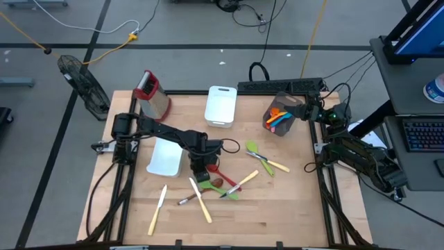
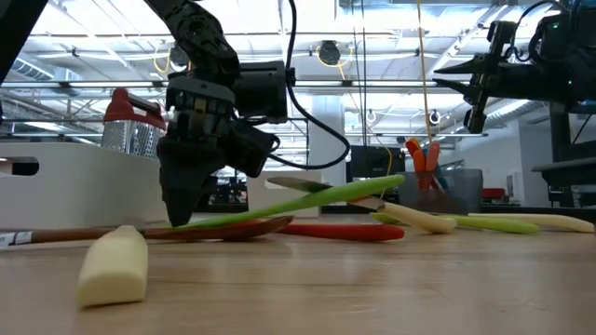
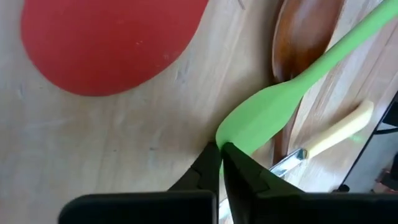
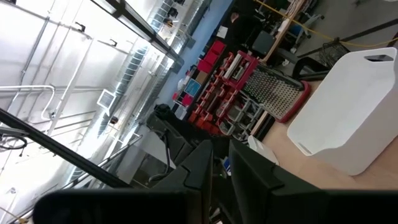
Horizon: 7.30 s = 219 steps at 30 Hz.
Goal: Pick & Place Kitchen Items
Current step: Put the green spatula into the black bin
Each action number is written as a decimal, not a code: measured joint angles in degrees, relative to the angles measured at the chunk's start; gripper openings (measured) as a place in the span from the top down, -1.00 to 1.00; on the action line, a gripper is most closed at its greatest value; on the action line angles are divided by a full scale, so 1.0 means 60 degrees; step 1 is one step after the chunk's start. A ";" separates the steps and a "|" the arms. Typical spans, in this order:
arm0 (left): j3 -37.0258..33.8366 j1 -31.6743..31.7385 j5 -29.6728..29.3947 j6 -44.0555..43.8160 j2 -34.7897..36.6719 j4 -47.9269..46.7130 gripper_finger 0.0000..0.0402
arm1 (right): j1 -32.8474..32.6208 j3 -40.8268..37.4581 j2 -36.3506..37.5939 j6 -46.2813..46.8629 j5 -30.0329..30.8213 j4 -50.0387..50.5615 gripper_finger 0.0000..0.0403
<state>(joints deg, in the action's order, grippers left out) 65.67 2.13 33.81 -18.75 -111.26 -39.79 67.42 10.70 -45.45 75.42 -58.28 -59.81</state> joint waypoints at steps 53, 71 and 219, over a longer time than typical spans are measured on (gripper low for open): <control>0.1136 0.0273 -0.1156 -0.1948 0.3570 -0.3049 1.00 | -0.0004 0.0000 0.0004 0.0062 0.0024 0.0011 0.75; 0.3882 0.0266 -0.2248 -0.2188 0.3570 -0.4317 1.00 | -0.0932 0.0000 0.0000 -0.0665 -0.0064 -0.0055 0.75; 0.2506 0.5475 -0.3069 0.5302 0.3008 0.3016 0.69 | -0.3860 0.7514 -0.2625 -0.1320 0.5690 1.5556 0.99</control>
<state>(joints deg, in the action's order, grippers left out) 80.71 34.98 15.39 13.06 -93.21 -21.69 44.26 55.78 -61.20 67.50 -24.14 33.53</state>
